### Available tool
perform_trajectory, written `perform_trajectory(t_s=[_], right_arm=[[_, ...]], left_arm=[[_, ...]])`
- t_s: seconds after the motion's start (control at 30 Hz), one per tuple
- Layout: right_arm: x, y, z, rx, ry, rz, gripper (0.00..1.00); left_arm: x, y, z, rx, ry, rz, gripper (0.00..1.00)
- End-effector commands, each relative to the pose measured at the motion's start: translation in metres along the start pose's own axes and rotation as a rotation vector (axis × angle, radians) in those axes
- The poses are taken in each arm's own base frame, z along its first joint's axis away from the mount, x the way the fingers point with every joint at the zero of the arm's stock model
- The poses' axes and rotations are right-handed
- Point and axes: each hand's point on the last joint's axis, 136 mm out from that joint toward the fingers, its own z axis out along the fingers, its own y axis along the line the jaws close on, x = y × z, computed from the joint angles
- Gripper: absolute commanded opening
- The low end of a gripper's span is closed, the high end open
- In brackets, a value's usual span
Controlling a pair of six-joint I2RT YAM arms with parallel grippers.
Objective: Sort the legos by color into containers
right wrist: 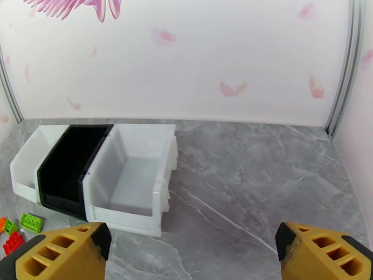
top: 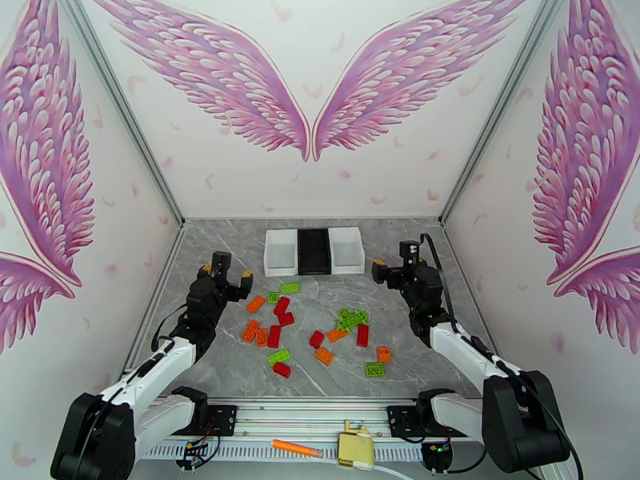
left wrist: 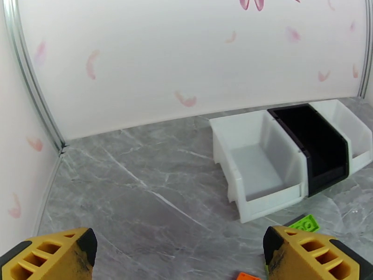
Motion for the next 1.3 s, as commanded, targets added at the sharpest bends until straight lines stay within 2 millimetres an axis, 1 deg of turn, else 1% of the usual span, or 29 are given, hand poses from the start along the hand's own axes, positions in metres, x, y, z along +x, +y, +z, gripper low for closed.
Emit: perform_trajectory(t_s=[0.0, 0.07, 0.17, 0.23, 0.33, 0.43, 0.5, 0.63, 0.7, 0.8, 0.87, 0.97, 1.0, 1.03, 1.13, 1.27], right_arm=[[0.015, 0.015, -0.008, -0.017, 0.144, 0.038, 0.99], [0.021, 0.023, -0.012, -0.020, 0.192, 0.049, 0.99], [0.026, 0.044, -0.019, -0.057, 0.239, 0.067, 0.99], [0.029, 0.062, -0.024, -0.105, 0.253, 0.062, 0.99], [0.031, 0.088, -0.031, -0.190, 0.257, 0.037, 0.99], [0.036, 0.110, -0.039, -0.278, 0.279, 0.023, 0.99], [0.040, 0.121, -0.046, -0.323, 0.291, 0.015, 0.99], [0.043, 0.144, -0.059, -0.414, 0.303, -0.019, 0.99], [0.044, 0.155, -0.064, -0.474, 0.307, -0.064, 0.99], [0.044, 0.164, -0.070, -0.512, 0.305, -0.129, 0.99], [0.041, 0.169, -0.072, -0.531, 0.300, -0.150, 0.99], [0.039, 0.176, -0.074, -0.554, 0.303, -0.171, 0.99], [0.039, 0.178, -0.074, -0.559, 0.305, -0.178, 0.99], [0.039, 0.179, -0.073, -0.560, 0.307, -0.181, 0.99], [0.040, 0.181, -0.071, -0.548, 0.312, -0.187, 0.99], [0.042, 0.182, -0.069, -0.541, 0.308, -0.180, 0.99]], left_arm=[[0.005, -0.017, -0.011, 0.052, 0.079, -0.071, 0.99], [0.004, -0.027, -0.017, 0.077, 0.085, -0.104, 0.99], [0.005, -0.037, -0.021, 0.086, 0.112, -0.138, 0.99], [0.005, -0.042, -0.020, 0.091, 0.159, -0.151, 0.99], [0.010, -0.051, -0.015, 0.075, 0.242, -0.152, 0.99], [0.020, -0.055, -0.008, 0.030, 0.334, -0.176, 0.99], [0.027, -0.058, -0.002, -0.007, 0.388, -0.214, 0.99], [0.039, -0.076, 0.012, -0.016, 0.497, -0.256, 0.99], [0.045, -0.083, 0.018, -0.024, 0.553, -0.263, 0.96], [0.056, -0.092, 0.029, -0.039, 0.619, -0.267, 0.92], [0.064, -0.095, 0.036, -0.051, 0.654, -0.269, 0.85], [0.076, -0.099, 0.045, -0.065, 0.706, -0.254, 0.79], [0.081, -0.100, 0.048, -0.074, 0.726, -0.247, 0.75], [0.085, -0.102, 0.051, -0.078, 0.741, -0.243, 0.72], [0.096, -0.105, 0.058, -0.087, 0.776, -0.236, 0.68], [0.107, -0.109, 0.066, -0.093, 0.806, -0.232, 0.57]])
